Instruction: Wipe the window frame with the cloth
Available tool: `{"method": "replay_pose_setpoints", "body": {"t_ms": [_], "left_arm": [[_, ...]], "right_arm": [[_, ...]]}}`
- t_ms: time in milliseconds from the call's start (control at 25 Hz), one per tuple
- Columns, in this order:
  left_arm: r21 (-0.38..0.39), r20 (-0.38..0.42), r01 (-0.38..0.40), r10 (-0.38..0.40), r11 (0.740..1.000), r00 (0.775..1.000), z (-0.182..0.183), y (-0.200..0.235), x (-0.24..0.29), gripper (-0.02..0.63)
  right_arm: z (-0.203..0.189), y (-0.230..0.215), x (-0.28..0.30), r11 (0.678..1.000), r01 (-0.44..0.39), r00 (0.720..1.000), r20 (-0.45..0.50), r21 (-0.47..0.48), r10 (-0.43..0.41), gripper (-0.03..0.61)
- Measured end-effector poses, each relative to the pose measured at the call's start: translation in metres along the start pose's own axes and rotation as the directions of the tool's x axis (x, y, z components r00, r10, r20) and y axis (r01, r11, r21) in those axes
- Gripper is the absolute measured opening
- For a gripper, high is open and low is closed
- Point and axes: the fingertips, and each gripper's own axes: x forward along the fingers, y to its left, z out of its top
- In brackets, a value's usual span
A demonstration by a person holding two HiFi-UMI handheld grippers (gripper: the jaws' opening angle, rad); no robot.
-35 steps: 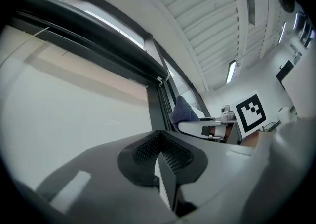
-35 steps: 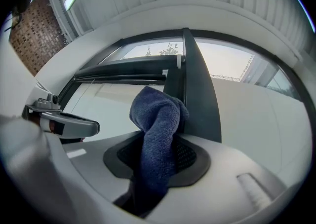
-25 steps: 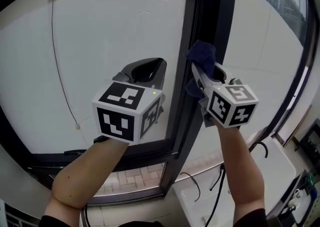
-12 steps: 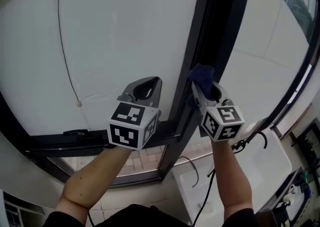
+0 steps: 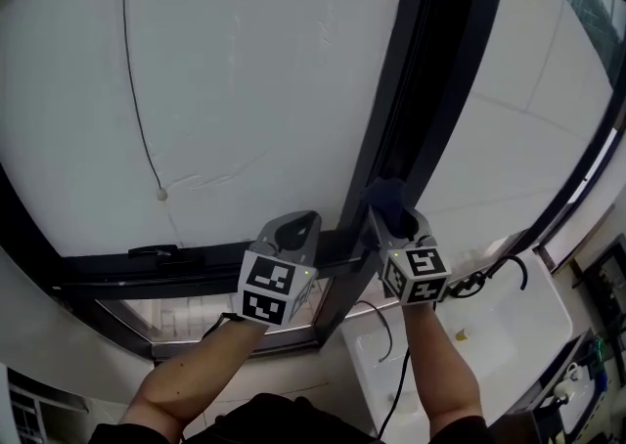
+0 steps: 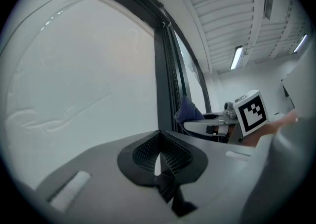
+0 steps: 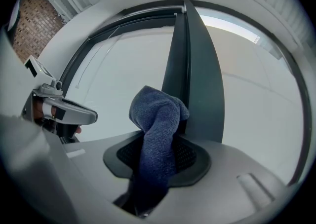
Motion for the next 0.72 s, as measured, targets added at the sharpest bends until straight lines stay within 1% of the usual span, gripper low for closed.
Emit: {"method": "replay_pose_setpoints", "body": {"t_ms": [80,160,240,360,440,560,720], "left_arm": [[-0.003,-0.028,0.009,-0.009,1.0,1.0,-0.021,-0.005,-0.003,-0.006],[-0.037,-0.047,0.021,-0.022,0.999,0.999,-0.039,-0.008,-0.004,-0.006],[-0.067,-0.05,0.023,-0.027,0.997,0.998,-0.054,-0.008,-0.006,-0.006],[-0.065,-0.053,0.022,-0.025,0.998,0.998,-0.074,-0.007,-0.01,-0.006],[-0.076,-0.066,0.022,-0.027,0.997,0.997,-0.088,-0.007,-0.013,-0.006],[-0.113,-0.085,0.033,-0.043,0.993,0.995,-0.107,-0.007,-0.015,-0.006],[-0.101,-0.122,0.02,-0.033,0.995,0.992,-0.13,-0.008,-0.019,-0.006]], "right_arm": [[-0.021,0.003,0.0,1.0,0.006,0.999,-0.034,-0.008,-0.006,0.132],[-0.043,0.007,0.001,1.0,0.007,0.998,-0.069,-0.004,-0.008,0.132],[-0.064,0.011,0.001,1.0,0.005,0.995,-0.099,0.002,-0.005,0.133],[-0.091,0.015,-0.002,1.0,0.003,0.99,-0.142,0.004,-0.002,0.133],[-0.108,0.019,-0.003,1.0,0.005,0.985,-0.17,-0.01,-0.006,0.134],[-0.131,0.023,-0.003,1.0,0.0,0.977,-0.211,-0.026,-0.006,0.135],[-0.158,0.028,-0.003,1.0,-0.002,0.968,-0.252,-0.012,-0.001,0.135]]}}
